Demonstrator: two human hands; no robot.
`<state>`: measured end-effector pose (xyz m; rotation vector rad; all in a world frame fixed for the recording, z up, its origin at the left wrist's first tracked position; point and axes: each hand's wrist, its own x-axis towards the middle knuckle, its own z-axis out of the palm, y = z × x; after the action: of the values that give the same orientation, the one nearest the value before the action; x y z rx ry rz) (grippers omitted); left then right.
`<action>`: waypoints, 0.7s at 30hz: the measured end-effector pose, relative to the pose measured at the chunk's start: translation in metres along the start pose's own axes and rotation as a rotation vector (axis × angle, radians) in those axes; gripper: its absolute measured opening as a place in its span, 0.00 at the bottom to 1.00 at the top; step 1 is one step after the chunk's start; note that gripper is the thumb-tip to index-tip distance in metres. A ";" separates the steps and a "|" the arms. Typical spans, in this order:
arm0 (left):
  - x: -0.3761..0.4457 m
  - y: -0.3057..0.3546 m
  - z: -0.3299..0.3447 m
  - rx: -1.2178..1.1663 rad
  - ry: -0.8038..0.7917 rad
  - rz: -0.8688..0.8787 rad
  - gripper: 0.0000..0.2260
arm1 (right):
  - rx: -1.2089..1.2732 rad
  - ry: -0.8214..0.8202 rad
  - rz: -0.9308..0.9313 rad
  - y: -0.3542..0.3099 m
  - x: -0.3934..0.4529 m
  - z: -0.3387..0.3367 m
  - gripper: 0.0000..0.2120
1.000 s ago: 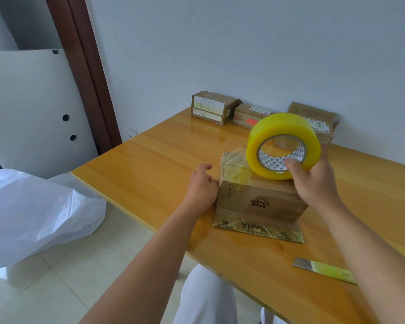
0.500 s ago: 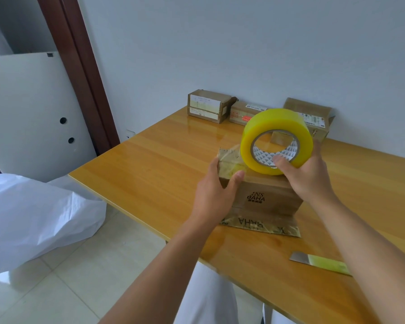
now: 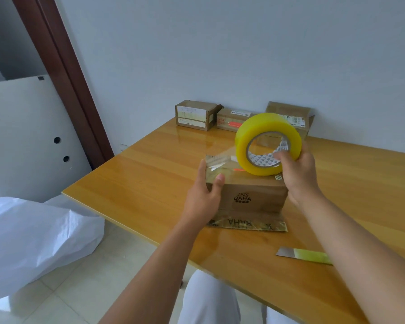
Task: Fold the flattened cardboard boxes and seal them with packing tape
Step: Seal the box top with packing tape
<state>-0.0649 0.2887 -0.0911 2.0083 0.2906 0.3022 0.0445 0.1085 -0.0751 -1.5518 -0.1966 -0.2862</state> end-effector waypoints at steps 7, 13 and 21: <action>0.000 0.000 0.001 0.040 0.006 -0.024 0.30 | -0.035 -0.171 0.061 0.005 0.000 -0.002 0.16; -0.003 0.003 0.003 0.050 0.021 -0.014 0.28 | 0.139 -0.027 0.065 -0.003 0.005 -0.019 0.14; 0.010 0.013 -0.003 0.408 -0.055 0.117 0.29 | -0.025 -0.143 0.077 0.017 0.006 -0.030 0.20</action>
<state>-0.0554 0.2883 -0.0771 2.4377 0.2122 0.2767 0.0539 0.0777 -0.0900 -1.6019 -0.2449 -0.1171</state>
